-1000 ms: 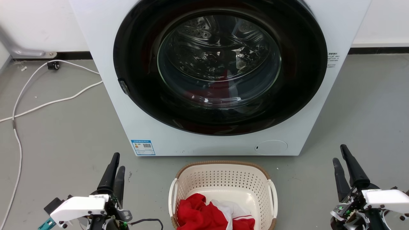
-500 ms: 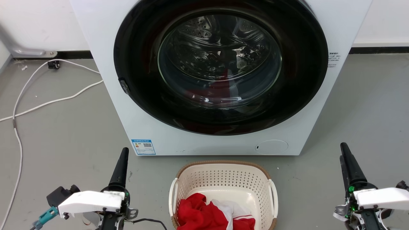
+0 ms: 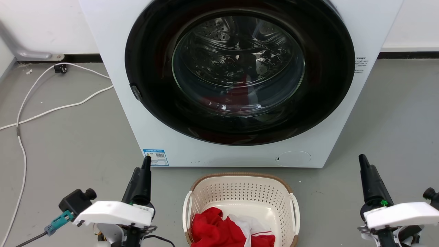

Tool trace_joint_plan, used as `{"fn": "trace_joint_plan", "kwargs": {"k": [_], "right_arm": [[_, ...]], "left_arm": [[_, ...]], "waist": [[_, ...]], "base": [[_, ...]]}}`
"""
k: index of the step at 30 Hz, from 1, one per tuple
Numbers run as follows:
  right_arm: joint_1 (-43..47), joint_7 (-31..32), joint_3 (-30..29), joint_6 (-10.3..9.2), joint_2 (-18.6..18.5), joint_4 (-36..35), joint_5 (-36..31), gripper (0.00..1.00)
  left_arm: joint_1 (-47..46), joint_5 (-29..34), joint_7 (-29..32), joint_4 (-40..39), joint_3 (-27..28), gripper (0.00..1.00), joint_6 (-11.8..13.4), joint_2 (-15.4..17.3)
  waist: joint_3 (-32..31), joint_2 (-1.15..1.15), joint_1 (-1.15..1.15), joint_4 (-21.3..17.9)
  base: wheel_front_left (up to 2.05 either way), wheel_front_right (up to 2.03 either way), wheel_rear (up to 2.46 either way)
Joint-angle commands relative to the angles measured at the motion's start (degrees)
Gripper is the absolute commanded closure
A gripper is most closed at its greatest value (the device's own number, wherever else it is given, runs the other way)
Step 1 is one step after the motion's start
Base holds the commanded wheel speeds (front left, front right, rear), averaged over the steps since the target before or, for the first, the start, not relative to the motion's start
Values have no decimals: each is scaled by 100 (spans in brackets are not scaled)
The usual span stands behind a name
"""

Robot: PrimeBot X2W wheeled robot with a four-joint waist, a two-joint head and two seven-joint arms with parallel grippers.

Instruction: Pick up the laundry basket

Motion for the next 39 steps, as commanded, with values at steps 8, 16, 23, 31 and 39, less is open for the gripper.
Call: {"fn": "trace_joint_plan", "kwargs": {"k": [8, 16, 23, 31, 39], "right_arm": [[106, -17, 72, 2, 16, -354, -1237, 0], [203, 43, 5, 2, 30, -499, -1882, 0], [299, 72, 2, 1, 32, -646, -2308, 0], [409, 116, 1, 1, 32, -804, -2840, 0], [515, 141, -17, 1, 34, -951, -3315, 0]], "left_arm": [[-67, 1018, -216, -41, -270, 0, 83, 17], [-85, 1612, -345, -7, -402, 0, 122, 18], [-121, 2173, -464, 91, -502, 0, 139, 17], [-145, 2752, -592, 172, -584, 0, 192, 18], [-171, 3244, -716, 258, -664, 0, 239, 17]], "waist": [[-10, 0, 0, 19], [-3, 0, 0, 26], [0, 0, 0, 29], [-1, 0, 0, 40], [-3, 0, 0, 43]], "base": [[0, 0, 0], [0, 0, 0], [0, 0, 0], [0, 0, 0], [0, 0, 0]]}}
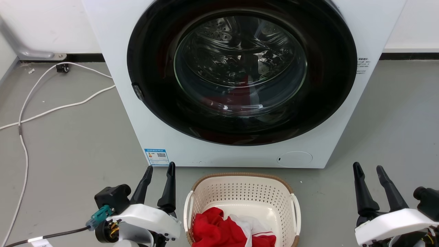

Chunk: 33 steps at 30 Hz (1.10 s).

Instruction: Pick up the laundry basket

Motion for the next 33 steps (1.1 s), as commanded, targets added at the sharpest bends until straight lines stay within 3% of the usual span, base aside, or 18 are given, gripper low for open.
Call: {"fn": "trace_joint_plan", "kwargs": {"k": [1, 33], "right_arm": [[41, -9, -5, 0, -3, -91, -115, 0], [293, -27, -39, 0, 2, -232, -1480, 0]], "left_arm": [[-115, 118, -46, -28, -17, 0, 35, 14], [-142, 1659, -446, 235, -274, 0, 190, 14]], "waist": [[-1, 0, 0, 0], [-47, 0, 0, 20]], "base": [[0, 0, 0], [0, 0, 0]]}}
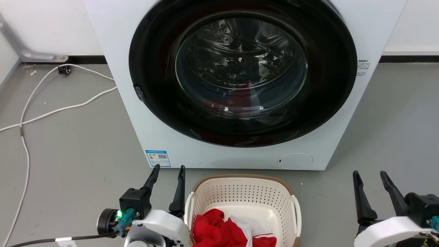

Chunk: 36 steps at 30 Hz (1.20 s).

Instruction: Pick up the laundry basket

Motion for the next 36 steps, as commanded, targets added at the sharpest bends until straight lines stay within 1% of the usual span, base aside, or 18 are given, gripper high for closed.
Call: {"fn": "trace_joint_plan", "kwargs": {"k": [1, 6, 17, 23, 36], "right_arm": [[46, -37, 2, -1, 2, -8, -86, 0], [55, -54, 15, -1, 2, 33, -251, 0], [88, -147, 8, -1, 4, 137, -561, 0], [28, -168, -10, -1, 4, 228, -451, 0], [-87, -213, -20, -1, 4, 370, -430, 0]], "left_arm": [[-76, 95, -40, -2, -21, 0, 10, 13], [-75, 253, -96, 60, -52, 0, 50, 12], [-102, 536, -209, 177, -107, 0, 39, 12], [-104, 379, -202, 221, -75, 0, 57, 12], [-166, 431, -196, 340, -82, 0, 22, 11]], "waist": [[1, 0, 0, 5], [-8, 0, 0, 27], [-9, 0, 0, 73], [-11, 0, 0, 77], [34, 0, 0, 63]], "base": [[0, 0, 0], [0, 0, 0], [0, 0, 0], [0, 0, 0], [0, 0, 0]]}}
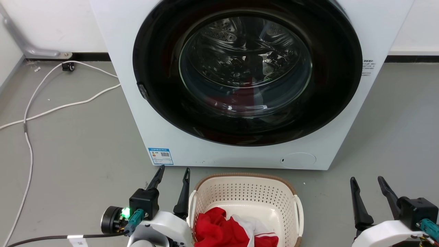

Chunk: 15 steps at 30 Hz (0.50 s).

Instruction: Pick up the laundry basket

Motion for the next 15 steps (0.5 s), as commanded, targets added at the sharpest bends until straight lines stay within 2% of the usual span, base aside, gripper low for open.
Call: {"fn": "trace_joint_plan", "kwargs": {"k": [1, 9, 15], "right_arm": [[-68, -12, 2, -2, 4, 9, 17, 0], [-192, 111, -25, -2, 4, 170, 67, 0], [-460, 191, -16, -2, 4, 581, 142, 0]], "left_arm": [[-43, 17, -15, 18, 2, 0, -19, 11], [-559, -59, 15, 720, -22, 0, -119, 11], [-1110, -213, 125, 1369, 5, 0, -173, 11]], "waist": [[12, 0, 0, -7], [407, 0, 0, -111], [951, 0, 0, -206]], "base": [[0, 0, 0], [0, 0, 0], [0, 0, 0]]}}
